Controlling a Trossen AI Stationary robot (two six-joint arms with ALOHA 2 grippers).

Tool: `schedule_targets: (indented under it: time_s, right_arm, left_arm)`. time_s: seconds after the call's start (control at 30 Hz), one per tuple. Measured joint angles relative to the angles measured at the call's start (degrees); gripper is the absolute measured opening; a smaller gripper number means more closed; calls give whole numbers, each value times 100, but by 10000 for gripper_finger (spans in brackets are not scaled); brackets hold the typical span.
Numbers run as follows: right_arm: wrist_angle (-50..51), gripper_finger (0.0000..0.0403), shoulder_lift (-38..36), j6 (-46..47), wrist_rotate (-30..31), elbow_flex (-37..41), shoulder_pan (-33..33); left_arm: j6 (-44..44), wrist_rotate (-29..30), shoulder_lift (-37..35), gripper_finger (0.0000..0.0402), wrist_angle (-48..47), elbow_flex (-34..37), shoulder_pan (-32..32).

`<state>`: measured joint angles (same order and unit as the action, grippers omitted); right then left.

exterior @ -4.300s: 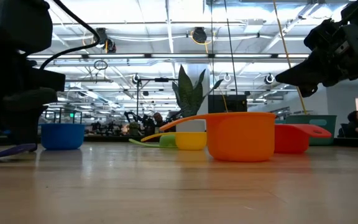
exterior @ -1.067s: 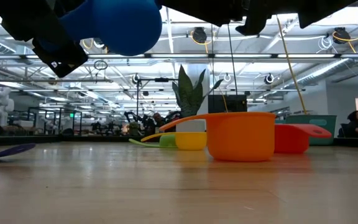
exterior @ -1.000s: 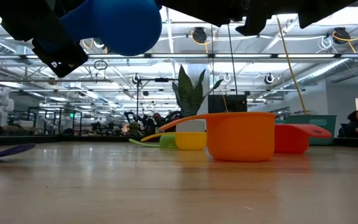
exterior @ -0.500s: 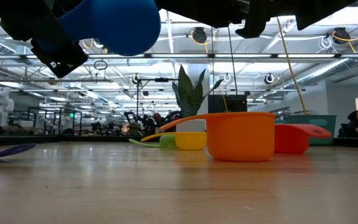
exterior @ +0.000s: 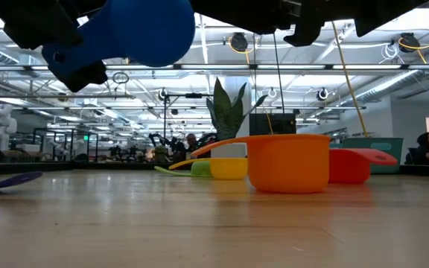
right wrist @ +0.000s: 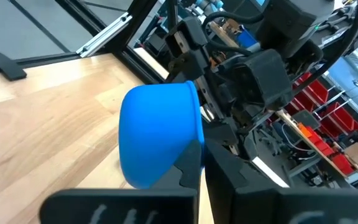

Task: Nest measuring cups in basket
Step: Stack the blue measuring cup on top of the orange measuring cup

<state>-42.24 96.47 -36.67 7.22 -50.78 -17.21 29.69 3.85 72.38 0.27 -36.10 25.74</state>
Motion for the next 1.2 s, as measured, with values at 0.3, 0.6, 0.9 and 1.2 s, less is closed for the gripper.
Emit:
schedule_targets:
  time_s: [0.3,0.6,0.9,1.2]
  right_arm:
    - [486,0,-216,1,124,0,-93]
    - [1994,0,-976,487,1208,0,-581]
    - [2997,0,-1735,927,2221,0,-1321]
    - [3185,0,-2589,1071,3123,562,-1988]
  left_arm:
    - [-26,191,-2,264,-2,0,0]
    - [-282,429,-2,264,42,0,2]
    - [-368,656,-2,265,456,0,94]
    - [-46,1578,149,264,1127,1,421]
